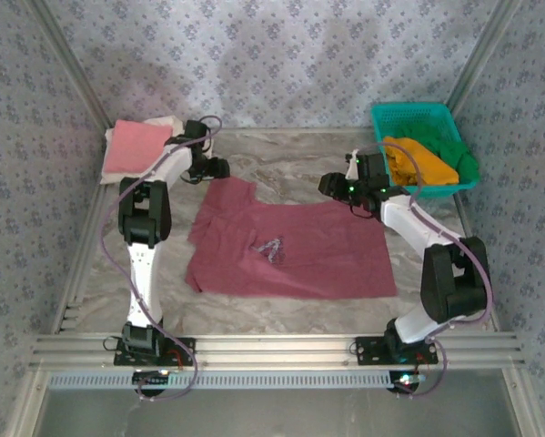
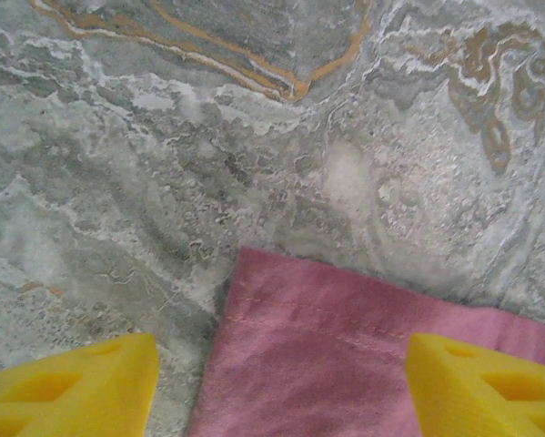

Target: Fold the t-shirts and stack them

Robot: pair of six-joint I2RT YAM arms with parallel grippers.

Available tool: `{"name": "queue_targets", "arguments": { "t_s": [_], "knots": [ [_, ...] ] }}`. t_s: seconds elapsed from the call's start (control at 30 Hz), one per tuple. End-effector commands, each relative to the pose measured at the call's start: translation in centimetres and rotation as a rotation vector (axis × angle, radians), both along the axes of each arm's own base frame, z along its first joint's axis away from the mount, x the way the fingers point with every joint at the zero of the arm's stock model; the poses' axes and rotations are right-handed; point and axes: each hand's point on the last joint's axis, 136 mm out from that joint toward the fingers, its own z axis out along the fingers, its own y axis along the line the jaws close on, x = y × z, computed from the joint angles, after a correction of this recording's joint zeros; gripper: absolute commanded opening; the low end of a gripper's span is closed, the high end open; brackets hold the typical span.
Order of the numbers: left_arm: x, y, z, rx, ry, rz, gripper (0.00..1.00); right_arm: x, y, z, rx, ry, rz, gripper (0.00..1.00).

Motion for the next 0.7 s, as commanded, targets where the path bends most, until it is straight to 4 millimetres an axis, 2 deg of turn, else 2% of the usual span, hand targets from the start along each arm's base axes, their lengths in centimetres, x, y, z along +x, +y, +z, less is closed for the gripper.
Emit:
{"name": "queue_targets", "arguments": {
  "t_s": [0.0,0.07,0.23,0.33,0.4,0.5,0.57,0.67],
  "knots": [
    [0.2,-1.0,-0.6,-0.035,0.01,-0.026,0.63,-0.8,-0.3,0.6,0.003,-0.012,0.02,0.49],
    [0.6,-1.5,-0.6,-0.038,-0.013,-0.037,0.56,-1.0,-0.6,0.6,-0.004,-0.016,0.014,0.49],
    [0.9,-3.1,-0.8,-0.055,-0.025,-0.071,0.24,-1.1,-1.6,-0.2,-0.002,0.006,-0.006,0.49],
    [1.1,-3.2,-0.4,-0.058,-0.038,-0.069,0.16,-1.1,-2.8,-0.5,-0.01,0.018,-0.033,0.5],
    [1.3,-3.2,0.4,-0.058,-0.054,-0.07,0.06,-1.0,-4.0,-0.9,-0.029,0.031,-0.06,0.49],
    [1.7,-3.0,2.4,-0.062,-0.109,-0.072,0.0,-0.8,-6.8,-1.3,-0.111,0.059,-0.113,0.5],
    [2.2,-2.6,4.0,-0.06,-0.16,-0.057,0.0,-0.6,-8.1,-1.6,-0.155,0.086,-0.132,0.5],
    [2.6,-1.9,4.7,-0.068,-0.19,-0.037,0.0,0.3,-9.4,-1.3,-0.161,0.1,-0.159,0.51]
  ]
}}
